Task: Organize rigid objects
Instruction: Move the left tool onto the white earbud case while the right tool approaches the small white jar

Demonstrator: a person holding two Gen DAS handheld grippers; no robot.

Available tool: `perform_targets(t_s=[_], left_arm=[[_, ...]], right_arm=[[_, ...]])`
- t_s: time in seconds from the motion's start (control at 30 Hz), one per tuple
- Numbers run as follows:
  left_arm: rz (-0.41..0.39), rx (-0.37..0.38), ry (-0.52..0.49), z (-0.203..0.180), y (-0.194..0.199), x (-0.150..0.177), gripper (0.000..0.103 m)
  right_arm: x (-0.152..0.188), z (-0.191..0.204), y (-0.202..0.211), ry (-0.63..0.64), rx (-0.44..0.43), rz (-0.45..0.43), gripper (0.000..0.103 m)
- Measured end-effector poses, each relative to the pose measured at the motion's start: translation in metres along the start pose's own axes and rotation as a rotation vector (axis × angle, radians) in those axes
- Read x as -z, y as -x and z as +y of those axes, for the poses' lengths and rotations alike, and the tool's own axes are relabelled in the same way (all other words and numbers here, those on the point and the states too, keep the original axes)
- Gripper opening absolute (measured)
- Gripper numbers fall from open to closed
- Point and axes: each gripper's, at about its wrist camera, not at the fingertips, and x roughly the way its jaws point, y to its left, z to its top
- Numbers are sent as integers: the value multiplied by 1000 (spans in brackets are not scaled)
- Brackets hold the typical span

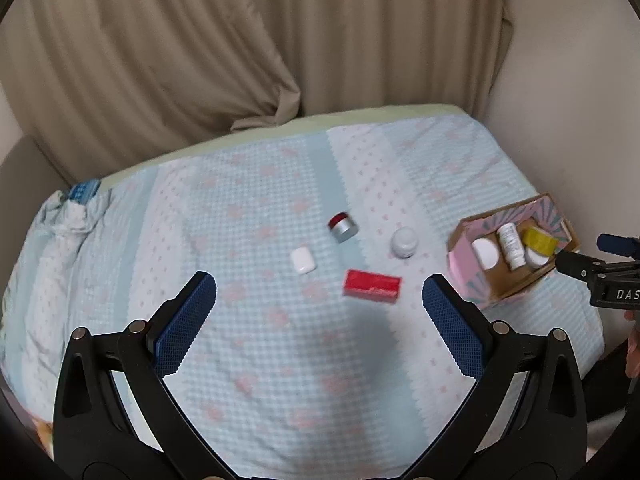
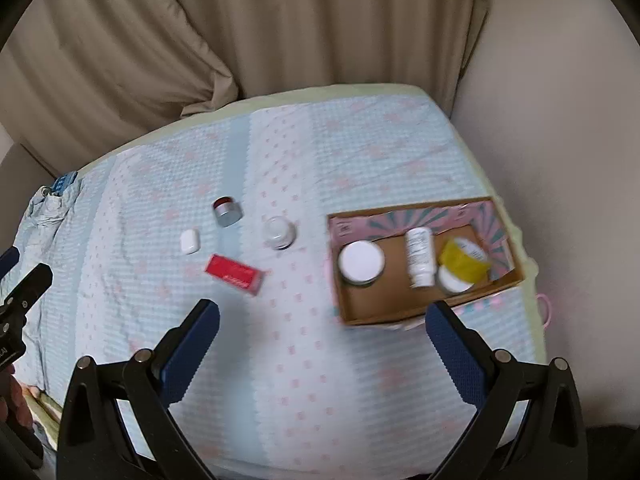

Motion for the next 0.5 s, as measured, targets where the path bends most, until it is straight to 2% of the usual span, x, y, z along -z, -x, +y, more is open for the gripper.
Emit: perform_targets(t_s=[0.17,0.27,0.5], left_arm=[[28,27,-10,42,-24,12,103],[87,39,5,61,-47,14,103],[180,101,127,93,-107,16,103]], right_arm=[[8,42,-11,-21,14,0,103],[11,62,-20,-29,31,0,103],[16,96,-43,-81,39,-15,103]])
